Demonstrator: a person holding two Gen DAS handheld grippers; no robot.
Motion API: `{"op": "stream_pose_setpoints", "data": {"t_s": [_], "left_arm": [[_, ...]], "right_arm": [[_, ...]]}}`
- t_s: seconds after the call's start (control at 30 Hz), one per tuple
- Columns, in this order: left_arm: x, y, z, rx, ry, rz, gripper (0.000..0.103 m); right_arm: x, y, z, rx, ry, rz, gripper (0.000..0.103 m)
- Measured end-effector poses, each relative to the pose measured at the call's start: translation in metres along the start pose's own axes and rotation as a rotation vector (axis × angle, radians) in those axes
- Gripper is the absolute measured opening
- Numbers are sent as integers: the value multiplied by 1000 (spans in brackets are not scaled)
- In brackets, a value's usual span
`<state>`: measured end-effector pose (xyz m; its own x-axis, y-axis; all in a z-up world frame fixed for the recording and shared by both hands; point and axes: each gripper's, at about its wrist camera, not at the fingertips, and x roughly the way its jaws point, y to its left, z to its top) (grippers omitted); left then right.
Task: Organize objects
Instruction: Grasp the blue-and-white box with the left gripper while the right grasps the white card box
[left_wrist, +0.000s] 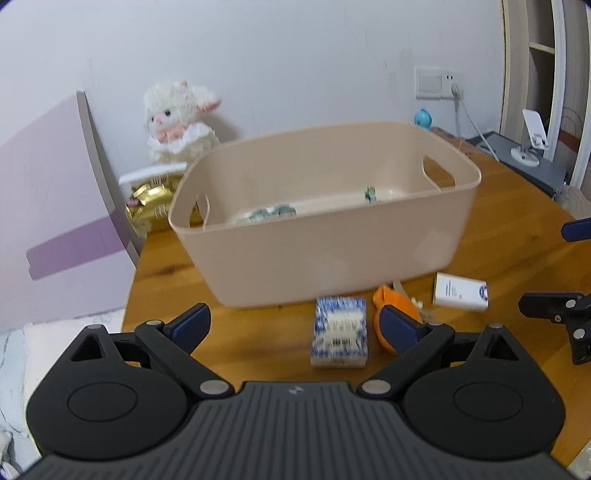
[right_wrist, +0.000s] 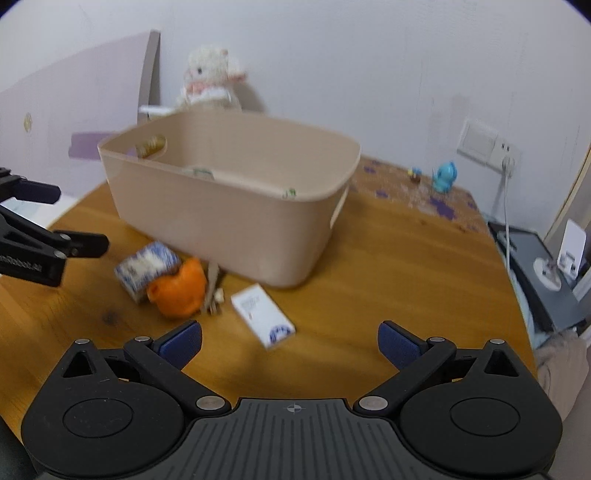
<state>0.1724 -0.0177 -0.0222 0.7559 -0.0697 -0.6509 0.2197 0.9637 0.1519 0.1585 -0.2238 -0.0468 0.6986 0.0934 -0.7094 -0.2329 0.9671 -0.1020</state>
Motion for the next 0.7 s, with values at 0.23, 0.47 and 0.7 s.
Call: {"op": "stream_pose_setpoints", "data": {"t_s": [0.23, 0.47, 0.7], "left_arm": [[25, -3, -16, -1, 76, -21, 98], [47, -7, -23, 8, 124, -63, 98], [69, -8, -24, -5, 151, -84, 98]], "right_arm": [[28, -6, -21, 3, 82, 2, 103], [52, -2, -27, -26, 117, 12, 103], [70, 2, -25, -45, 89, 37, 103]]}}
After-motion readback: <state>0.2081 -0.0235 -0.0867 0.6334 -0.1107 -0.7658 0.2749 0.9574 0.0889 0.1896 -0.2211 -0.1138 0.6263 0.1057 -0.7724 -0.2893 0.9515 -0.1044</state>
